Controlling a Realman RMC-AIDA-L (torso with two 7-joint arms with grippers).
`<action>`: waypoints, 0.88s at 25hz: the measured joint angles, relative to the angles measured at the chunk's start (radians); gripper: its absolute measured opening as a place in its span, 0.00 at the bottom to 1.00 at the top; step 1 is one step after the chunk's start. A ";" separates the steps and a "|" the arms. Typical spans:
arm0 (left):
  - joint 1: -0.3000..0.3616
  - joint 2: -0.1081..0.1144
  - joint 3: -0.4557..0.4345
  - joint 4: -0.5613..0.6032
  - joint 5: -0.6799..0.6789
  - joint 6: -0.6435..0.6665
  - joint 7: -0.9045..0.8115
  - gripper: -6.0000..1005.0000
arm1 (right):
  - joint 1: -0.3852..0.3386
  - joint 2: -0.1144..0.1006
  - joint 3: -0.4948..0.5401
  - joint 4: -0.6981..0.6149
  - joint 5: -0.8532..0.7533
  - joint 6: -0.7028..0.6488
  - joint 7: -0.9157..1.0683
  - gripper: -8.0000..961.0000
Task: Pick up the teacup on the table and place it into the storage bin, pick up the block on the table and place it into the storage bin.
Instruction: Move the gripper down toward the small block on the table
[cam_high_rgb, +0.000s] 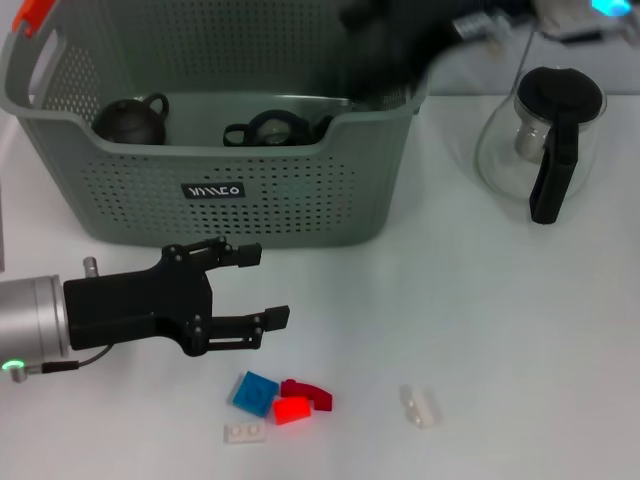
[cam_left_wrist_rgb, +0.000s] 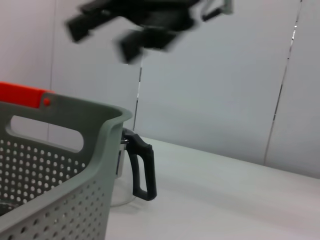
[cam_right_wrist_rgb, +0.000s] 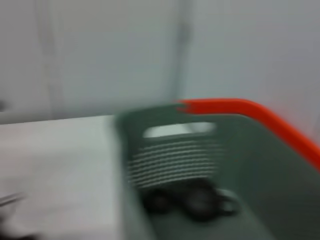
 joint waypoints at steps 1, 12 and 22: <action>0.001 0.000 0.000 0.001 0.001 0.006 0.000 0.84 | -0.036 0.001 -0.002 -0.055 0.021 -0.063 -0.009 0.86; -0.001 0.003 0.000 0.001 0.014 0.019 0.000 0.84 | -0.276 0.009 -0.177 -0.339 -0.141 -0.498 0.043 0.86; -0.002 0.000 -0.002 -0.004 0.009 0.011 -0.001 0.84 | -0.207 0.022 -0.552 -0.156 -0.310 -0.300 0.129 0.86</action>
